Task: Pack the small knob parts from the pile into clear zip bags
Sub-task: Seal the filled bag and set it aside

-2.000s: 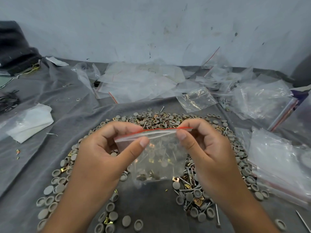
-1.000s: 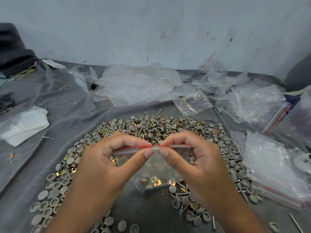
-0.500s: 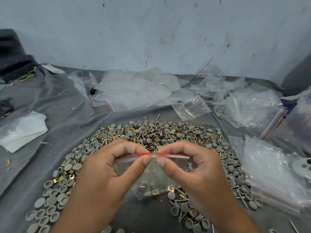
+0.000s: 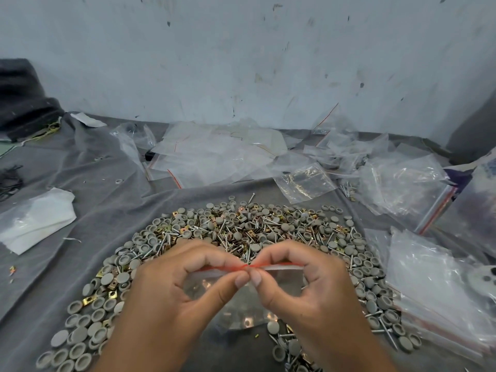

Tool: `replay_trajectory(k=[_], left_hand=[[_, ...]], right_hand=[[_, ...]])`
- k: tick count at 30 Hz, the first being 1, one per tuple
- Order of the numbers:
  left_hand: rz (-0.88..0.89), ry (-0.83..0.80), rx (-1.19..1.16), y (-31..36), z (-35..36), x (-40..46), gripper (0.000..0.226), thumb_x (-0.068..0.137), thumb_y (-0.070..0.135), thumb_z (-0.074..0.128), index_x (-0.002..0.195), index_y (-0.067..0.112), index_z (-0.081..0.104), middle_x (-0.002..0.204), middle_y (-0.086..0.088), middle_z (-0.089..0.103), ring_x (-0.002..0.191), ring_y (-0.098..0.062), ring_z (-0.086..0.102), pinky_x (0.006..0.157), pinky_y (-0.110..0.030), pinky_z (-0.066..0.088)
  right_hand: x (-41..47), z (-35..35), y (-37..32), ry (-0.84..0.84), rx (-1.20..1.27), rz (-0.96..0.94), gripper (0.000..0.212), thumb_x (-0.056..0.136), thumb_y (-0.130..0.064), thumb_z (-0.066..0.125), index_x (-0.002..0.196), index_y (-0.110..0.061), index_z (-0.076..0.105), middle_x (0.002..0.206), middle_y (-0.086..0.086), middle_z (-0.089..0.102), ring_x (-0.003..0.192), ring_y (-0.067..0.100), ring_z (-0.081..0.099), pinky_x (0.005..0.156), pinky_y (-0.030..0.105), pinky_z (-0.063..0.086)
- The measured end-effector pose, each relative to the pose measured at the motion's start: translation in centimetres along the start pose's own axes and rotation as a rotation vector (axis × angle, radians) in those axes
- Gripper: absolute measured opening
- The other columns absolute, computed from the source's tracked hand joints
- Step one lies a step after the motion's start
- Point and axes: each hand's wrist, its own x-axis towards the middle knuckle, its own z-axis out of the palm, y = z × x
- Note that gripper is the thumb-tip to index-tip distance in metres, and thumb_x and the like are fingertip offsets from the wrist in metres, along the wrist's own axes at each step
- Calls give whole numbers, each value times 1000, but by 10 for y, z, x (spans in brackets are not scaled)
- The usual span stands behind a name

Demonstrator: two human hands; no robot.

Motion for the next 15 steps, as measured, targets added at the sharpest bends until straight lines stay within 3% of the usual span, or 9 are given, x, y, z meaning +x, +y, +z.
replay_trajectory(k=[4,8,12,15], left_hand=[[45,37,57,0,0,2,18,80,56,66,78,40,74,83,21,70,78,-3,67,63,-16,51],[-33,106,-30,-2,-2,1,23,72,58,70,89,44,76,80,19,73,75,-5,69,65,-19,53],[-37,154,-14,-6,-8,0,23,69,59,70,88,45,76,77,16,72,71,-11,66,64,-19,51],[-18,151,14,-6,-8,2,23,70,57,69,89,44,75,77,20,71,71,-7,66,66,-12,49]], right_hand=[[2,0,0,2,-17,-11,13,80,-39,70,89,-30,74,74,-17,70,69,6,67,62,9,42],[4,-8,0,35,9,5,16,81,-44,69,90,-32,74,75,-16,71,68,7,67,59,10,45],[5,-21,0,46,-3,2,17,81,-46,70,90,-32,75,75,-16,71,68,3,67,58,8,46],[6,-24,0,63,-7,4,22,79,-50,72,91,-33,76,79,-15,73,74,6,69,60,9,47]])
